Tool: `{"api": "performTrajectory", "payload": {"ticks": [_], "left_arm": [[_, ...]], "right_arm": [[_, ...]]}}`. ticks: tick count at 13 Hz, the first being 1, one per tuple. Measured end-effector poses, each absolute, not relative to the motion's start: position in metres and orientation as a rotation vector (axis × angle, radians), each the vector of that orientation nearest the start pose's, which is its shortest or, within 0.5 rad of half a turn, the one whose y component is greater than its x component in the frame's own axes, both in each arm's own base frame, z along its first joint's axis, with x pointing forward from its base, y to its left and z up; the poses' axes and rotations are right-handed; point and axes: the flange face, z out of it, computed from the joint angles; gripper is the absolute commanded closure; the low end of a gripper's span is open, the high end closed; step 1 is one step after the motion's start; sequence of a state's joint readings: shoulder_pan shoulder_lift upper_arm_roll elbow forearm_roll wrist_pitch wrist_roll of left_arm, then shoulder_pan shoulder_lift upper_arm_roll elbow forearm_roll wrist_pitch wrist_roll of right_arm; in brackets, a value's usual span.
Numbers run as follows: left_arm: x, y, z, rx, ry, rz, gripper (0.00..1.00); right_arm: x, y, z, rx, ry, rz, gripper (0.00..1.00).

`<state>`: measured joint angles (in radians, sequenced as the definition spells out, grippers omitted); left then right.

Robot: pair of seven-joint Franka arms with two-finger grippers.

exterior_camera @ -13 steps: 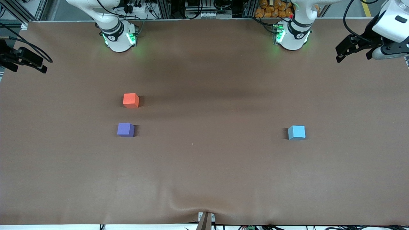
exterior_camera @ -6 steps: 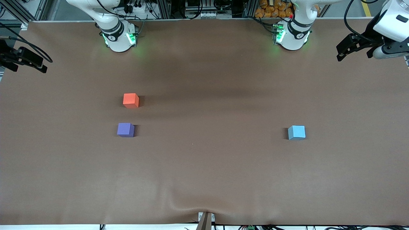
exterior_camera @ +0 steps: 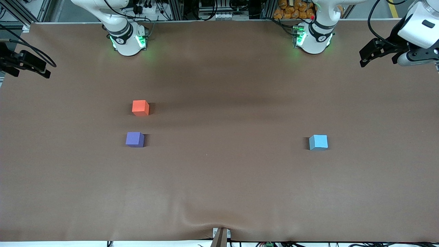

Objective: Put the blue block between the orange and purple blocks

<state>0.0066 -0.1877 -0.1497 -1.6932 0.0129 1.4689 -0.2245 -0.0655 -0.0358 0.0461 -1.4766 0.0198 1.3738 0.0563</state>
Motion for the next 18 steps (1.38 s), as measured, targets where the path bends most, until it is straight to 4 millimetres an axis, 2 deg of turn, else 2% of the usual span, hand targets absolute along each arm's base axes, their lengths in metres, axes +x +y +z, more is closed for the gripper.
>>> {"api": "performTrajectory", "payload": {"ticks": [13, 18], "left_arm": [[0.4816, -0.0739, 0.6579, -3.095, -0.136, 0.034, 0.00], [0.4854, -0.0738, 0.6523, -3.094, -0.136, 0.052, 0.00]], "right_arm": [[0.5203, -0.0086, 0.6692, -3.120, 0.117, 0.127, 0.00], [0.5203, -0.0086, 0.6691, -3.120, 0.118, 0.129, 0.00]]}}
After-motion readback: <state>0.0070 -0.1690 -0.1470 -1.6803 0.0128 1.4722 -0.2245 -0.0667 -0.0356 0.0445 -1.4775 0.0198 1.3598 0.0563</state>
